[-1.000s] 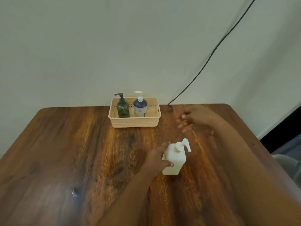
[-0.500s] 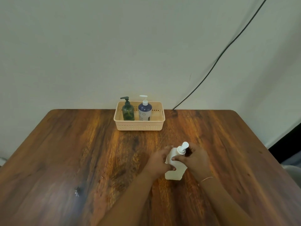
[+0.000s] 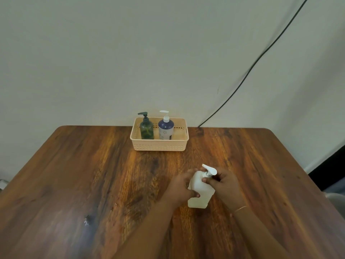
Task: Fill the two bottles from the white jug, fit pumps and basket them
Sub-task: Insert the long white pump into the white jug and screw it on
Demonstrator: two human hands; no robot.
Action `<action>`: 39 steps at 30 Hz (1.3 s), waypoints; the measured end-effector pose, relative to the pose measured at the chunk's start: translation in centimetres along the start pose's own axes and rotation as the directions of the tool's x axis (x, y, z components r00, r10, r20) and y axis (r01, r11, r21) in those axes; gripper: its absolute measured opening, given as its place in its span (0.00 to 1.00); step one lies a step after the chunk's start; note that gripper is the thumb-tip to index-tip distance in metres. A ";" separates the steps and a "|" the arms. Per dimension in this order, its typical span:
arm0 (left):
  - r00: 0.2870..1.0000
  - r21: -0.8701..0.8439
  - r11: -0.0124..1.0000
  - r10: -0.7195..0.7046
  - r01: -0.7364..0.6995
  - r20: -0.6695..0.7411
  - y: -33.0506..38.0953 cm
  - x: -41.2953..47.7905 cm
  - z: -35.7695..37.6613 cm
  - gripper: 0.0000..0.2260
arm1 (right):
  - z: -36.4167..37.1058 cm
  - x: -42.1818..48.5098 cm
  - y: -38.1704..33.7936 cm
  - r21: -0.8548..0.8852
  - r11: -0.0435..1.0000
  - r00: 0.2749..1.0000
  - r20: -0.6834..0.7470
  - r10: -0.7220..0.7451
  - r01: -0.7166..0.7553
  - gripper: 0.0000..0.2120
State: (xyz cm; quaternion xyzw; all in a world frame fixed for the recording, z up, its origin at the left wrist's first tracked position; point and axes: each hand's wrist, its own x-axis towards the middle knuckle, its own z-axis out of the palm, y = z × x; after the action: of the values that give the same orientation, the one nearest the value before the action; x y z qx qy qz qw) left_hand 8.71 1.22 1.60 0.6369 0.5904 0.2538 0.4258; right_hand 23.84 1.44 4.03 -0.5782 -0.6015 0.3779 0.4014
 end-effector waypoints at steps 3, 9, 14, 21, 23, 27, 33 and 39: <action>1.000 0.009 1.000 0.005 -0.005 0.009 -0.1 0.1 -0.1 0.36 | 0.8 -0.5 0.5 -0.017 1.000 0.994 -0.104 -0.019 0.017 0.11; 1.000 0.000 1.000 0.025 -0.025 -0.007 -0.3 0.0 -0.2 0.37 | -0.5 0.4 0.7 -0.087 0.995 0.992 0.119 -0.046 0.056 0.17; 0.998 0.031 0.998 0.061 -0.060 -0.025 0.0 0.1 -0.1 0.36 | 0.9 -0.8 1.3 -0.170 0.975 0.980 -0.114 -0.164 0.143 0.13; 0.998 0.065 0.996 0.055 -0.055 0.013 -0.1 0.3 -0.4 0.36 | -0.6 0.4 1.1 -0.128 0.969 0.975 0.093 -0.202 0.213 0.17; 0.998 0.086 0.995 0.056 -0.058 0.032 0.0 0.5 -0.4 0.36 | -2.7 2.1 -0.2 -0.135 0.963 0.930 0.319 -0.182 0.234 0.17; 0.998 0.091 0.994 0.053 -0.055 0.029 0.2 0.5 -0.4 0.36 | -3.4 4.0 -1.5 -0.280 0.915 0.890 0.429 -0.151 0.291 0.15; 0.998 0.071 0.996 0.056 -0.058 0.023 -0.1 0.5 -0.2 0.36 | -2.5 2.6 0.8 -0.286 0.915 0.949 0.221 -0.225 0.283 0.15; 0.998 0.051 0.997 0.065 -0.066 0.015 -0.1 0.4 -0.2 0.36 | -1.0 1.1 0.4 -0.397 0.876 0.958 0.038 -0.283 0.274 0.12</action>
State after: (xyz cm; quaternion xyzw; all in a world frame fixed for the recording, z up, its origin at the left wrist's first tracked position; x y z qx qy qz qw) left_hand 8.53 1.62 1.54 0.6685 0.5726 0.2481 0.4046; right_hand 24.88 2.55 4.16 -0.5591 -0.7383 0.1799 0.3316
